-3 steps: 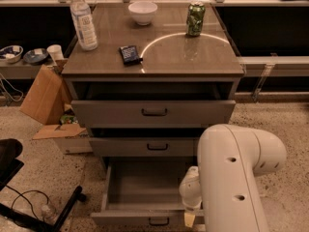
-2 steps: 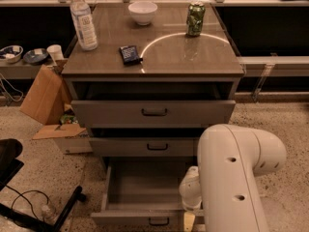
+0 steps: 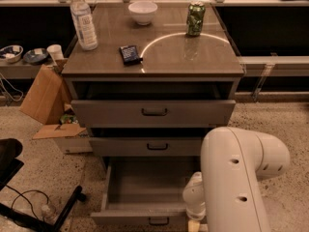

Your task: Open bottom drawer

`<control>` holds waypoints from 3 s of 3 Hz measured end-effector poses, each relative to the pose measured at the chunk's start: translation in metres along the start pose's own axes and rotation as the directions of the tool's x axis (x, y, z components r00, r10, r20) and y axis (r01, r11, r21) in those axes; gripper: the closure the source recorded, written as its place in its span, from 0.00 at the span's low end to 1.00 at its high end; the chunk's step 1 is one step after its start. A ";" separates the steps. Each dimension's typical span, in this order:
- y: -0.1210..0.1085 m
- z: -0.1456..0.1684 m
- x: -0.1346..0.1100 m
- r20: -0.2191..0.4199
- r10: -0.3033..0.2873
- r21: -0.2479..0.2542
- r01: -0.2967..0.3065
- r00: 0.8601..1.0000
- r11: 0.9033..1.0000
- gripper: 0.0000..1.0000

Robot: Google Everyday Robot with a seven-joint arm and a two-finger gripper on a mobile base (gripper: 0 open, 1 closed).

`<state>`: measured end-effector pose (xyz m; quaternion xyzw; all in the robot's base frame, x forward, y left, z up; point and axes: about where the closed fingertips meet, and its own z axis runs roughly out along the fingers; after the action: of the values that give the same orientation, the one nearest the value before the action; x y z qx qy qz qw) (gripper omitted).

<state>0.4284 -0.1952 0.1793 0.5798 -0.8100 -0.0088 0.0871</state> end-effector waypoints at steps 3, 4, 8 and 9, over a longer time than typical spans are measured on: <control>0.050 0.009 0.047 -0.027 0.063 -0.077 -0.065 0.998 0.995 0.90; 0.055 0.007 0.056 -0.041 0.079 -0.084 -0.082 0.996 0.993 1.00; 0.059 0.005 0.075 -0.069 0.123 -0.098 -0.130 0.990 0.987 0.51; 0.059 0.005 0.075 -0.069 0.123 -0.098 -0.130 0.990 0.987 0.28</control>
Offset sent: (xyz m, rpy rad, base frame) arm -0.2260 -0.0898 0.0307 -0.0515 0.1428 -0.2841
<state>0.3492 -0.2468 0.1912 0.5220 -0.8405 -0.0266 0.1427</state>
